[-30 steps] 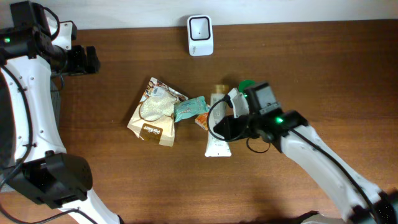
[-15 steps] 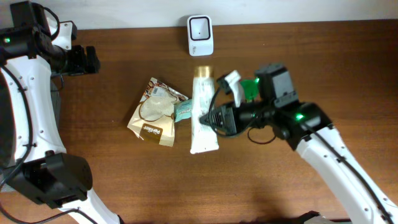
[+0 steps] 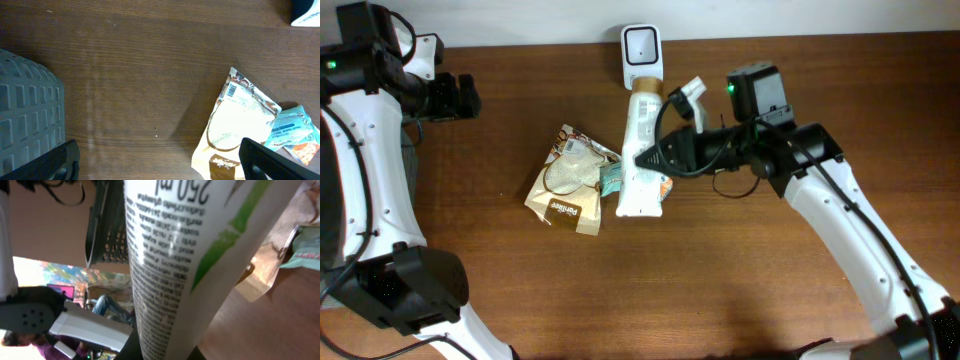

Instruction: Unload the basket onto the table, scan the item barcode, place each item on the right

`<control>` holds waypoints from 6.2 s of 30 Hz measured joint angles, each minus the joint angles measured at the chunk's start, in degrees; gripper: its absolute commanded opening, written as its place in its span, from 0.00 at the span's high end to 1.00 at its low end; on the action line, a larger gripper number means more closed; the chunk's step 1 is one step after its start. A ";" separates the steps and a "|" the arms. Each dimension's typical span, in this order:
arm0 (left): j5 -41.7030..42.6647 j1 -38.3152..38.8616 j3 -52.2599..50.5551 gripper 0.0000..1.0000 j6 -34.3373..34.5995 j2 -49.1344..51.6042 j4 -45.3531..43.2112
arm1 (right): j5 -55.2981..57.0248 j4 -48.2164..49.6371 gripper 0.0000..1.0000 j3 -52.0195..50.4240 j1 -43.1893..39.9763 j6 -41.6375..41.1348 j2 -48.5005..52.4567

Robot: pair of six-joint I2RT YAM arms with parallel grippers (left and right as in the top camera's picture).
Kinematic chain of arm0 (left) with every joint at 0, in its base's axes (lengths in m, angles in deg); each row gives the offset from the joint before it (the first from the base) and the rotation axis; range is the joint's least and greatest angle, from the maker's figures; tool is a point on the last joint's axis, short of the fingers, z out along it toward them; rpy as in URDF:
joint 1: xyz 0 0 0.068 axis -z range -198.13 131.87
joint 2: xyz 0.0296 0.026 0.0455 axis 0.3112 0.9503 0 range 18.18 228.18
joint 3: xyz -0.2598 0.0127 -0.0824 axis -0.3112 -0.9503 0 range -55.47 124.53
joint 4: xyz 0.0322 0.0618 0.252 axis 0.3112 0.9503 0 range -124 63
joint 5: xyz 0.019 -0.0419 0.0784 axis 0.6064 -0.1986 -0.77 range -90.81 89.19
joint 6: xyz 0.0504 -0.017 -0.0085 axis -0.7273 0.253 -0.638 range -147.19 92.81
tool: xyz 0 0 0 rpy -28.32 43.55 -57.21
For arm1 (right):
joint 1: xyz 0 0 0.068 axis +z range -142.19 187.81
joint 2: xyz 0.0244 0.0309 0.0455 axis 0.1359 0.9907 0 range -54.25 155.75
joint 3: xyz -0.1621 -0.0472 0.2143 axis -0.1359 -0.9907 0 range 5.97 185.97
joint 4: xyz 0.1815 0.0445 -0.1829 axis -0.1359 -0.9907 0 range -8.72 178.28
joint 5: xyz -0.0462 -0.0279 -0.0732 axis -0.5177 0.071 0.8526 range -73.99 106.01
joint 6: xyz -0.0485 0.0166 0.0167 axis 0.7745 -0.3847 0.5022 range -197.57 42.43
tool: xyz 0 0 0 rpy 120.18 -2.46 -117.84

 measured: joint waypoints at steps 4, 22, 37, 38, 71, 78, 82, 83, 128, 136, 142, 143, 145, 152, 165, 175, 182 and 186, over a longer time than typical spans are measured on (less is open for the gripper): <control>0.00 0.00 0.00 0.01 0.00 0.00 0.00 | -0.52 1.11 0.96 1.55 -0.70 -0.52 2.91; 0.00 0.00 0.00 0.01 0.00 0.00 0.02 | 69.90 4.11 0.96 26.80 7.65 23.17 21.90; 0.02 0.00 0.00 0.01 0.00 0.00 0.02 | 98.57 42.29 0.96 26.86 8.70 69.00 41.53; 0.00 0.00 0.00 0.01 0.00 0.00 0.02 | 98.53 42.82 0.96 26.86 8.48 70.51 42.03; 0.02 0.00 0.00 0.01 0.00 0.00 0.02 | 94.25 48.00 0.96 26.88 5.64 85.35 52.13; 0.00 0.00 0.00 0.01 0.00 0.00 0.02 | 94.60 45.70 0.96 26.88 7.72 82.36 50.75; 0.00 0.00 0.00 0.01 0.00 0.00 0.02 | 91.17 33.09 0.96 26.88 8.15 74.58 43.08; 0.02 0.00 0.00 0.01 0.00 0.00 0.04 | 89.70 29.53 0.96 26.88 8.13 72.50 40.68; 0.00 0.00 0.00 0.01 0.00 0.00 0.11 | 54.66 -2.99 0.89 -11.50 -29.51 21.88 16.57; 0.02 0.00 0.00 0.01 0.00 0.00 0.11 | 56.35 -1.66 0.86 -11.50 -32.94 17.92 16.57; 0.00 0.00 0.00 0.01 0.00 0.00 0.11 | 58.05 1.55 0.58 -11.61 -38.07 16.11 16.55; 0.00 0.00 0.00 0.01 0.00 0.00 0.11 | 58.25 1.53 0.55 -11.61 -38.32 15.89 16.57; 0.02 0.00 0.00 0.01 0.00 0.00 0.11 | 58.03 -0.76 0.51 -11.08 -38.42 15.91 16.57; -0.02 0.00 0.00 0.01 0.00 0.00 0.07 | 51.15 -26.21 0.27 7.91 -37.83 18.05 16.57; 0.00 0.00 0.00 0.01 0.00 0.00 0.11 | 48.17 -21.84 0.01 19.08 -14.43 34.80 16.35; 0.00 0.00 0.00 0.01 0.00 0.00 0.11 | 50.29 -18.05 0.11 19.12 -5.79 38.01 20.79; 0.00 0.00 0.00 0.01 0.00 0.00 0.11 | 52.26 -18.18 0.16 19.12 -5.84 35.21 27.85; 0.00 0.00 0.00 0.01 0.00 0.00 0.11 | 54.38 -18.32 0.18 19.12 -5.84 32.81 28.35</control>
